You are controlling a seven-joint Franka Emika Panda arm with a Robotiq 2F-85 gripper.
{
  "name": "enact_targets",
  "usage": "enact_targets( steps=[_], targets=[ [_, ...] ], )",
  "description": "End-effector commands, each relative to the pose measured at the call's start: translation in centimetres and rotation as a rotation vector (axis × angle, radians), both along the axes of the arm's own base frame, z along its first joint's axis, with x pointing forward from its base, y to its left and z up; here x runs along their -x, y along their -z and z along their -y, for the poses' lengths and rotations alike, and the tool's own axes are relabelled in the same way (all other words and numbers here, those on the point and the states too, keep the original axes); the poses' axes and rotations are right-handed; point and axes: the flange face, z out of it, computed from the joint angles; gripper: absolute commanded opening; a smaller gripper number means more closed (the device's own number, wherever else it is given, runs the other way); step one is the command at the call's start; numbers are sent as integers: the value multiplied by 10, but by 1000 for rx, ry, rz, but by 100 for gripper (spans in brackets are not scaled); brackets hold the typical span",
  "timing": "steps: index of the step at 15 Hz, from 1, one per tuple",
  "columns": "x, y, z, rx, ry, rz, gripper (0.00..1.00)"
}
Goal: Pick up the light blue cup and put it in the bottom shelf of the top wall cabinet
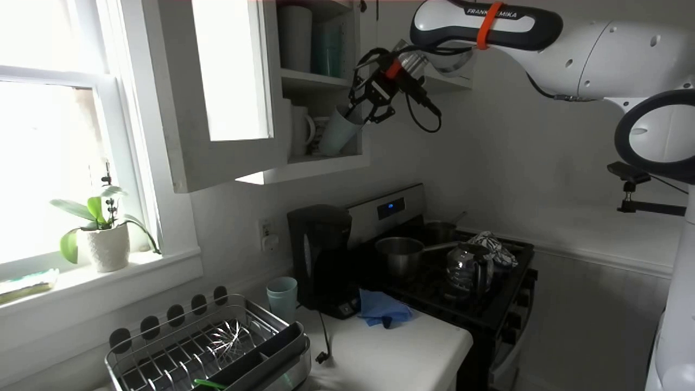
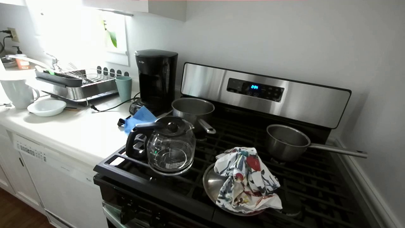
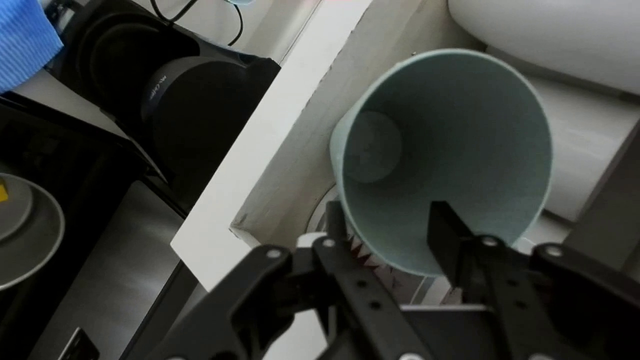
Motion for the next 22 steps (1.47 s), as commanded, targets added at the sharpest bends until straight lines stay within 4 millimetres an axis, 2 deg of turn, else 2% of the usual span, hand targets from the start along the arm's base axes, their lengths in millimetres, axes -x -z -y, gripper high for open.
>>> enact_targets(
  steps=[1, 3, 5, 10, 14, 22],
  targets=[
    [-12, 2, -4, -53, 0, 1, 15],
    [-12, 2, -5, -59, 1, -4, 4],
    [-11, 0, -4, -81, 6, -14, 0],
    [-4, -10, -6, -156, 15, -55, 2],
    [2, -16, -4, -136, 46, -110, 3],
    [-9, -5, 1, -78, 76, -185, 3]
  ],
)
